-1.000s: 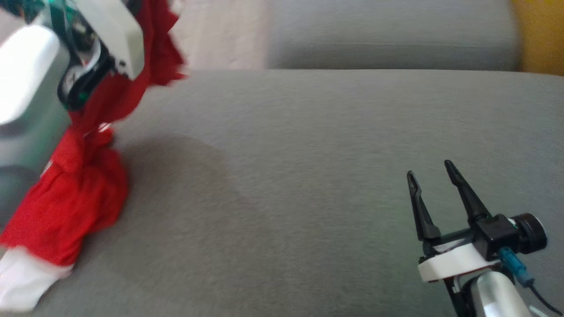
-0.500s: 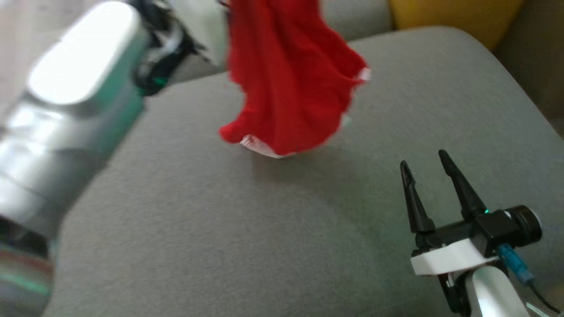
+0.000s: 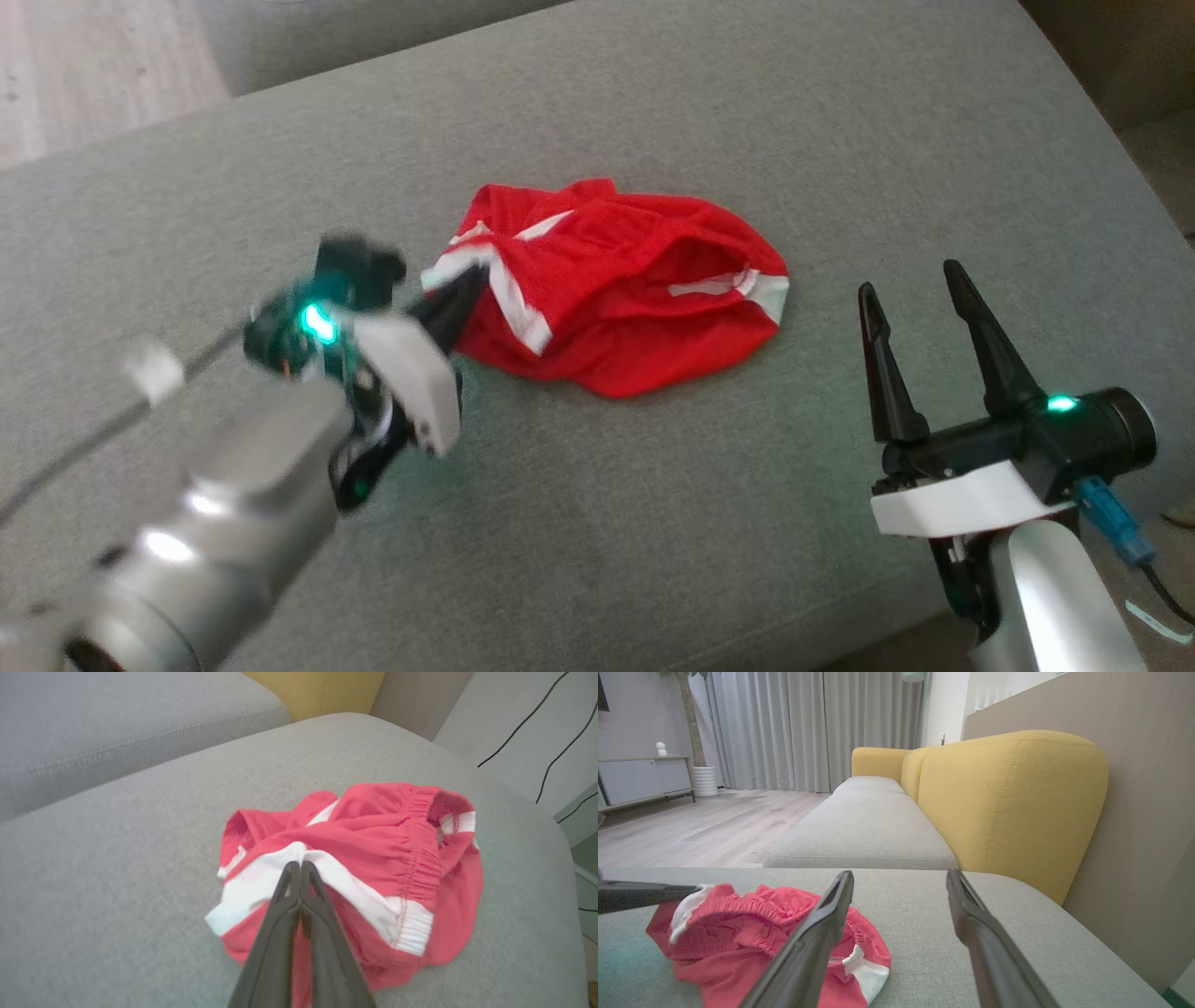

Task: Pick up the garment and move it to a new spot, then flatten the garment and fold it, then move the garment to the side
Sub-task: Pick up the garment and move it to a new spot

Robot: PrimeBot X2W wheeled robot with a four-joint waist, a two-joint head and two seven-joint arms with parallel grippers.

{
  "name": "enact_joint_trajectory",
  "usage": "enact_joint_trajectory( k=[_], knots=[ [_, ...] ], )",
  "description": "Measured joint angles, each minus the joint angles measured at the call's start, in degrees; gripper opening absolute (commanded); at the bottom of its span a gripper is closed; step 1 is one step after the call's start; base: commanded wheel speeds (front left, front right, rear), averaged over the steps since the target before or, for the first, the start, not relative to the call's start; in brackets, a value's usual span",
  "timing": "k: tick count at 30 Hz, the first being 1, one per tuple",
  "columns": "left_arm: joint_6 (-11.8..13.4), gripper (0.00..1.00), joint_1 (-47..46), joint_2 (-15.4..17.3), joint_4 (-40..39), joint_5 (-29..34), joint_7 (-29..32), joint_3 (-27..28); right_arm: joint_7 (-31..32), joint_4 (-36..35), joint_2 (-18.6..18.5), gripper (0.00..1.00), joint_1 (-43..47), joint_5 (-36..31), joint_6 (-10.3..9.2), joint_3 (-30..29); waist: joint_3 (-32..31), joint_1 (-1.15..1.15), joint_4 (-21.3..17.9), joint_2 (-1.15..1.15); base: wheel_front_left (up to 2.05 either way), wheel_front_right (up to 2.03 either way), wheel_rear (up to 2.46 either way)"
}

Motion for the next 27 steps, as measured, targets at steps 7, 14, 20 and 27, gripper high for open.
enact_joint_trajectory(
  k=[7, 14, 20, 27],
  knots=[
    [7.28, 1.00, 6.19, -2.47, 1.72, 1.30, -11.89, 2.66, 0.00, 1.58, 0.07, 1.00, 1.42, -1.81, 0.00, -1.21, -2.85, -0.02, 3.74, 0.00, 0.00, 0.00, 0.00],
    [18.49, 1.00, 20.61, -4.86, -13.69, 15.96, -12.50, 19.47, 0.01, 4.64, 0.26, 1.00, 7.02, -1.20, 0.00, -2.92, -7.79, -0.03, 9.74, 0.00, 0.00, 0.00, 0.00],
    [21.43, 1.00, 38.28, -7.73, -25.95, 29.30, -12.50, 32.25, 0.01, 5.36, 0.29, 1.00, 8.72, 0.82, 0.00, -4.97, -11.27, -0.03, 15.99, 0.00, 0.00, 0.00, 0.00],
    [18.25, 1.00, 47.66, -10.99, -32.84, 36.95, -12.50, 43.80, 0.01, 5.43, 0.31, 1.00, 9.99, 3.21, 0.00, -5.44, -14.55, -0.03, 20.03, 0.00, 0.00, 0.00, 0.00]
  ],
)
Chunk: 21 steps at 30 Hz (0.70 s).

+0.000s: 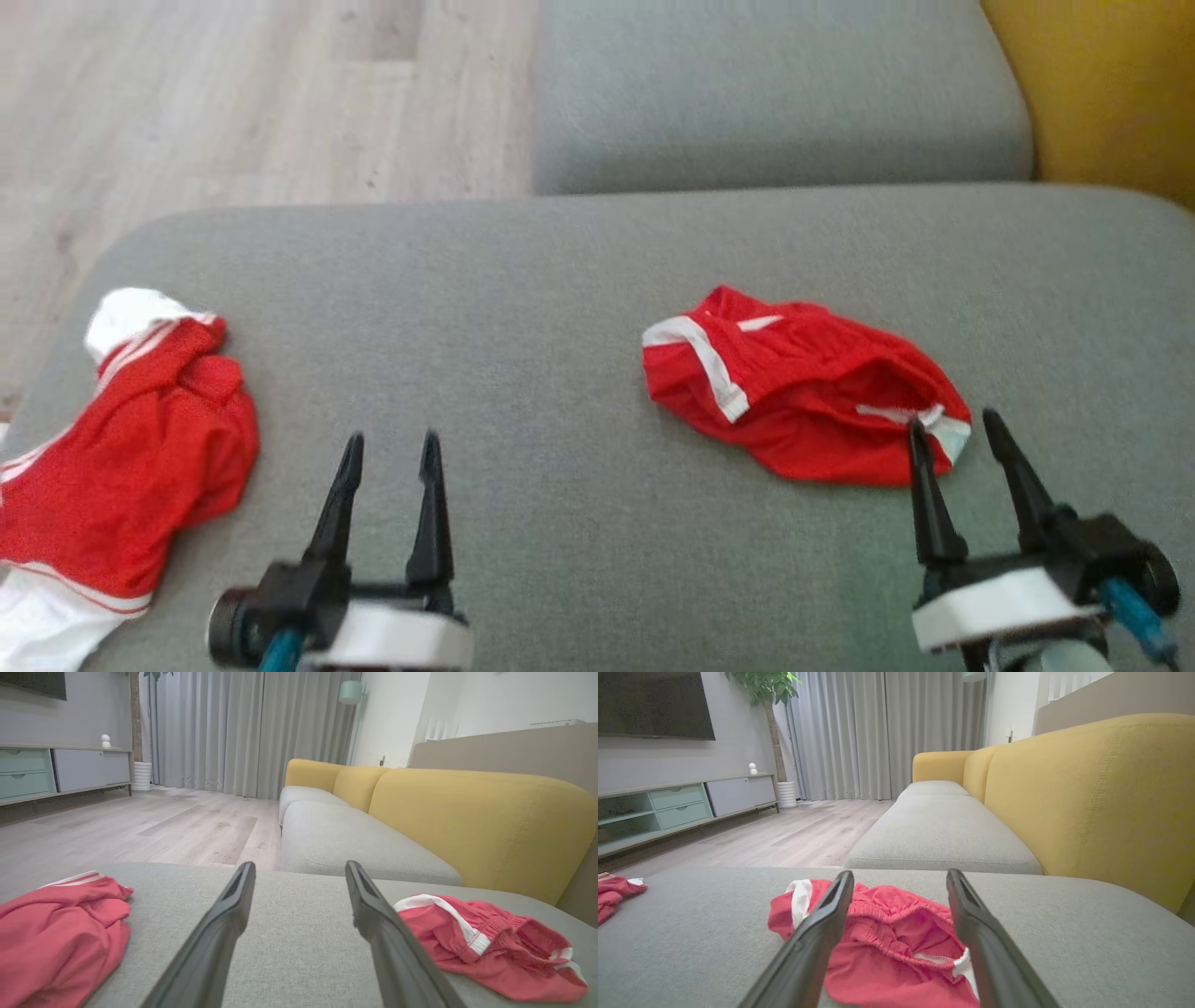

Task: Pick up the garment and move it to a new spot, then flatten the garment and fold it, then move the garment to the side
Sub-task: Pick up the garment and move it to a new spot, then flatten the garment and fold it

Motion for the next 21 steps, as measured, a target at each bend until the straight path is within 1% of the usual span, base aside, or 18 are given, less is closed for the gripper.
enact_joint_trajectory(
  k=[4, 6, 8, 12, 16, 21],
  knots=[
    [-4.21, 1.00, 5.21, -1.76, -3.00, 3.85, 0.00, 4.90, 0.00, -0.09, 0.07, 1.00, 2.49, 0.03, 0.00, -1.15, -1.55, 0.00, 1.10, 0.00, 0.00, 0.00, 0.00],
    [-6.35, 1.00, 7.21, -2.33, -4.45, 5.86, 0.00, 6.34, 0.00, -0.42, 0.07, 1.00, 3.65, -0.12, 0.00, -1.57, -2.18, 0.00, 1.26, 0.00, 0.00, 0.00, 0.00],
    [-7.49, 1.00, 9.17, -2.77, -5.27, 8.38, 0.00, 7.27, 0.00, -0.57, 0.07, 1.00, 5.14, -0.69, 0.00, -1.74, -2.73, 0.01, 1.23, 0.00, 0.00, 0.00, 0.00],
    [-8.02, 1.00, 13.73, -3.41, -6.26, 12.47, 0.00, 9.28, 0.00, -0.64, 0.10, 1.00, 8.43, -0.97, 0.00, -1.09, -3.53, 0.00, 0.37, 0.00, 0.00, 0.00, 0.00],
    [-7.94, 1.00, 17.29, -3.90, -6.75, 13.34, 0.00, 10.98, 0.00, -0.32, 0.14, 1.00, 9.22, -1.47, 0.00, 0.76, -4.12, 0.01, -1.30, 0.00, 0.00, 0.00, 0.00],
    [-7.73, 1.00, 19.71, -4.17, -6.62, 14.33, 0.00, 12.27, 0.00, -0.30, 0.15, 1.00, 9.21, -1.47, 0.00, 1.03, -4.65, 0.01, -2.56, 0.00, 0.00, 0.00, 0.00]
  ],
)
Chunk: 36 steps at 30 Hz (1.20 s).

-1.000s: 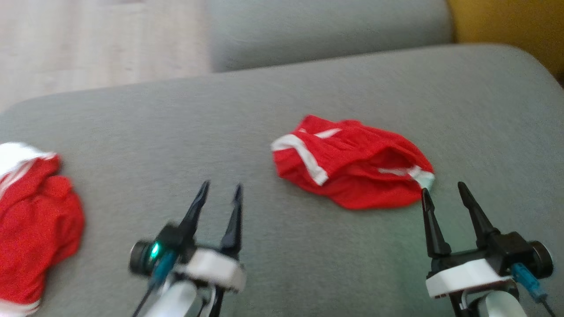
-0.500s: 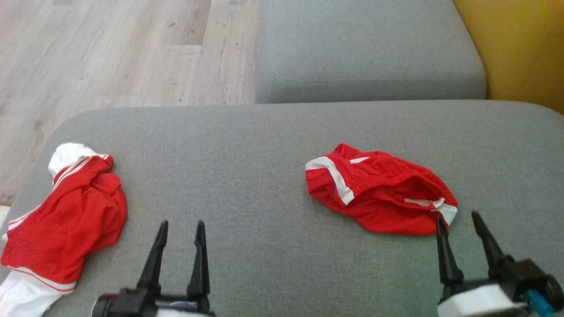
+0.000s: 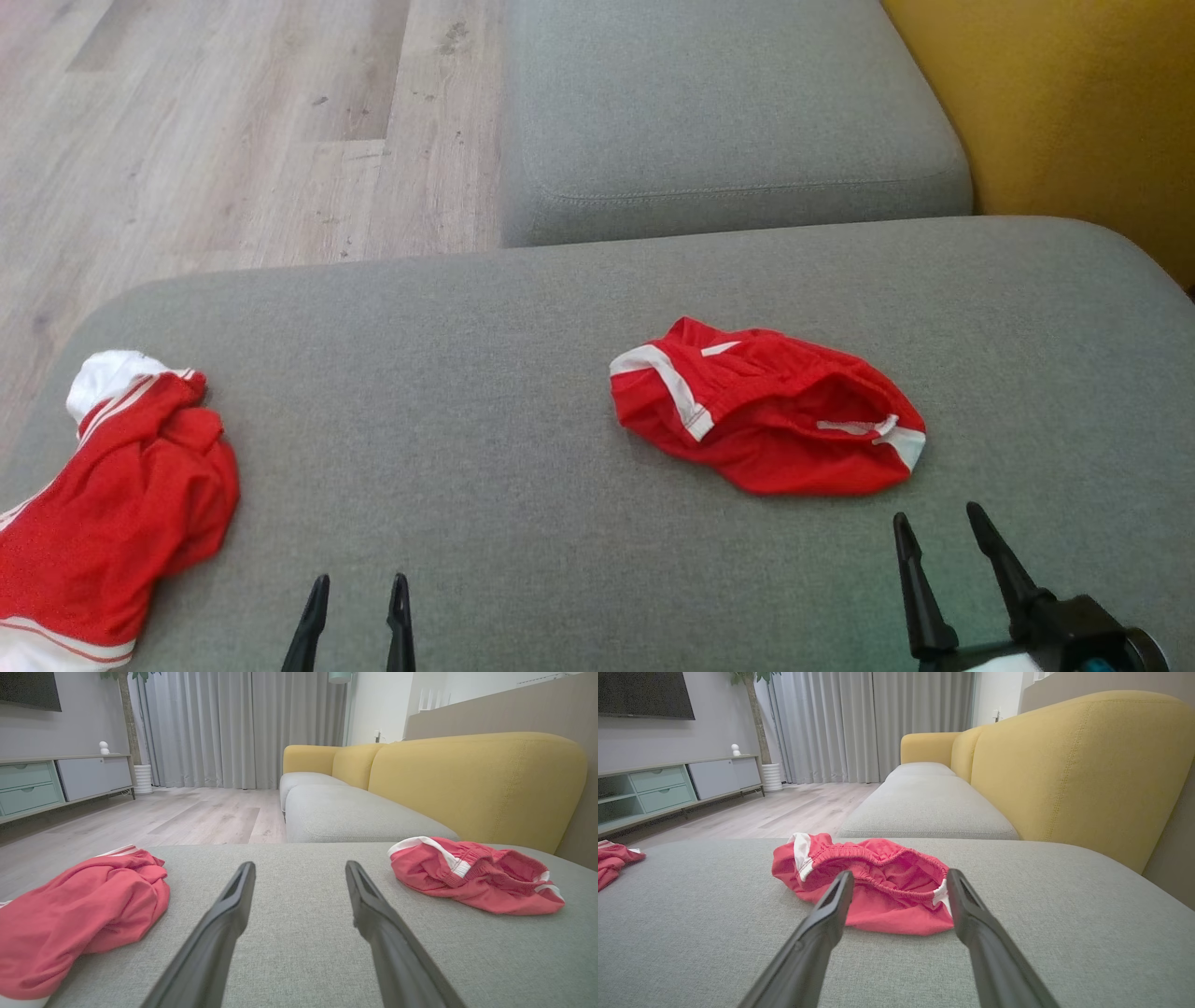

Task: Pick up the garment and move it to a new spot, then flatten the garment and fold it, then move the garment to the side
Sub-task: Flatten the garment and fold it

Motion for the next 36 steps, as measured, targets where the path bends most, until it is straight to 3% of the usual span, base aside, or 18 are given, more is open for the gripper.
enact_joint_trajectory(
  k=[25, 33, 36],
  knots=[
    [-1.01, 1.00, 0.29, -0.37, 0.71, -0.24, 0.00, 0.70, 0.00, -0.29, 0.00, 1.00, -0.14, 0.18, 0.00, -0.74, 1.56, 0.00, -0.17, 0.00, 0.00, 0.00, 0.00],
    [-2.31, 1.00, -4.87, -0.42, 2.09, 0.15, 0.00, -1.93, 0.00, -1.10, 0.01, 1.00, -2.52, 0.15, 0.00, 0.30, 4.46, 0.01, -4.69, 0.00, 0.00, 0.00, 0.00],
    [-4.38, 1.00, -8.98, -0.48, 4.05, 1.75, 0.00, -4.20, 0.00, -2.15, 0.00, 1.00, -4.61, 0.15, 0.00, 0.29, 6.26, 0.02, -7.13, 0.00, 0.00, 0.00, 0.00]
  ],
)
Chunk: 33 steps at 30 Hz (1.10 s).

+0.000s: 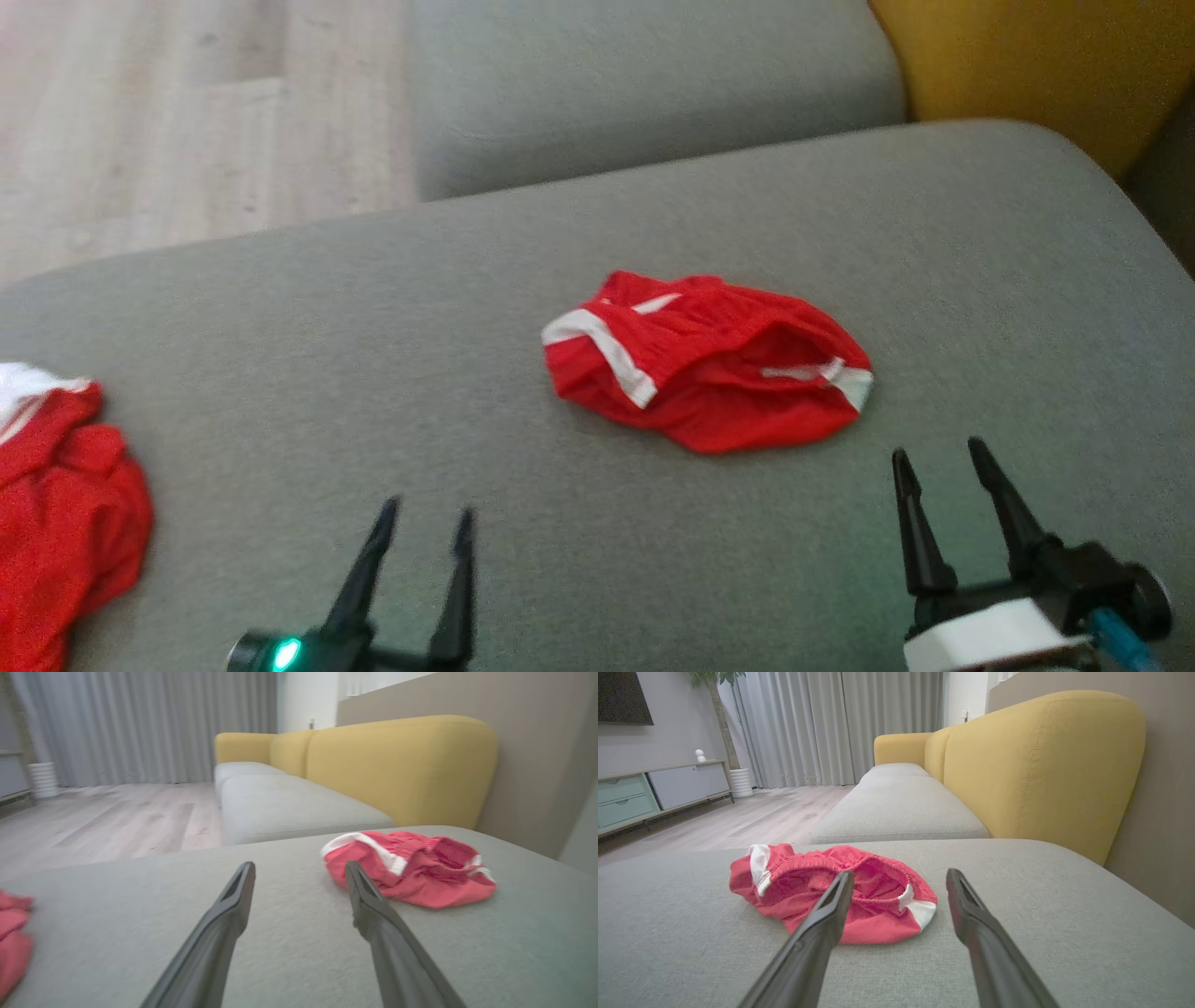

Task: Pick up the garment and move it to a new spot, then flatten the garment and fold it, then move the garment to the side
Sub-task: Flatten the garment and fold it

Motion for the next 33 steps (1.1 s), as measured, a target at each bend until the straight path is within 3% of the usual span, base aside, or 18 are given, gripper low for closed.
enact_joint_trajectory(
  k=[7, 13, 19, 25, 26, 27, 33],
  knots=[
    [-3.71, 1.00, -13.18, -0.21, 7.62, 3.54, 0.00, -5.43, 0.00, -1.74, 0.00, 1.00, -2.36, 0.81, 0.00, 0.18, 5.23, 0.00, -4.71, 0.00, 0.00, 0.00, 0.00],
    [-3.52, 1.00, -28.77, -0.43, 18.73, 6.84, 0.00, -7.17, 0.00, -2.49, -0.01, 1.00, -6.88, 2.23, 0.00, 0.69, 11.15, 0.01, -9.39, 0.00, 0.00, 0.00, 0.00],
    [-4.46, 1.00, -36.21, -0.66, 27.36, 8.57, 0.51, -10.69, 0.00, -2.75, 0.00, 1.00, -7.32, 3.49, 0.00, 0.70, 15.83, 0.00, -13.15, 0.00, 0.00, 0.00, 0.00],
    [1.60, 1.00, -40.21, 0.22, 33.34, 12.79, 1.18, -10.74, 0.00, -3.08, 0.00, 1.00, -7.66, 3.57, 0.00, 0.57, 18.80, 0.00, -13.88, 0.00, 0.00, 0.00, 0.00],
    [2.08, 0.71, -41.01, 0.22, 33.83, 12.79, 0.96, -10.72, 0.00, -3.08, 0.00, 1.00, -7.90, 3.56, 0.00, 0.52, 18.96, 0.00, -13.56, 0.00, 0.00, 0.00, 0.00],
    [2.27, 0.00, -41.68, 0.25, 34.35, 12.79, 0.67, -10.73, 0.00, -3.08, 0.00, 1.00, -8.33, 3.55, 0.00, 0.48, 19.03, 0.00, -13.18, 0.00, 0.00, 0.00, 0.00],
    [2.66, 0.00, -42.02, 0.26, 35.04, 11.25, 0.05, -10.69, 0.00, -3.11, 0.00, 1.00, -9.67, 3.53, 0.00, 0.07, 18.29, -0.01, -10.14, 0.00, 0.00, 0.00, 0.00]
  ],
)
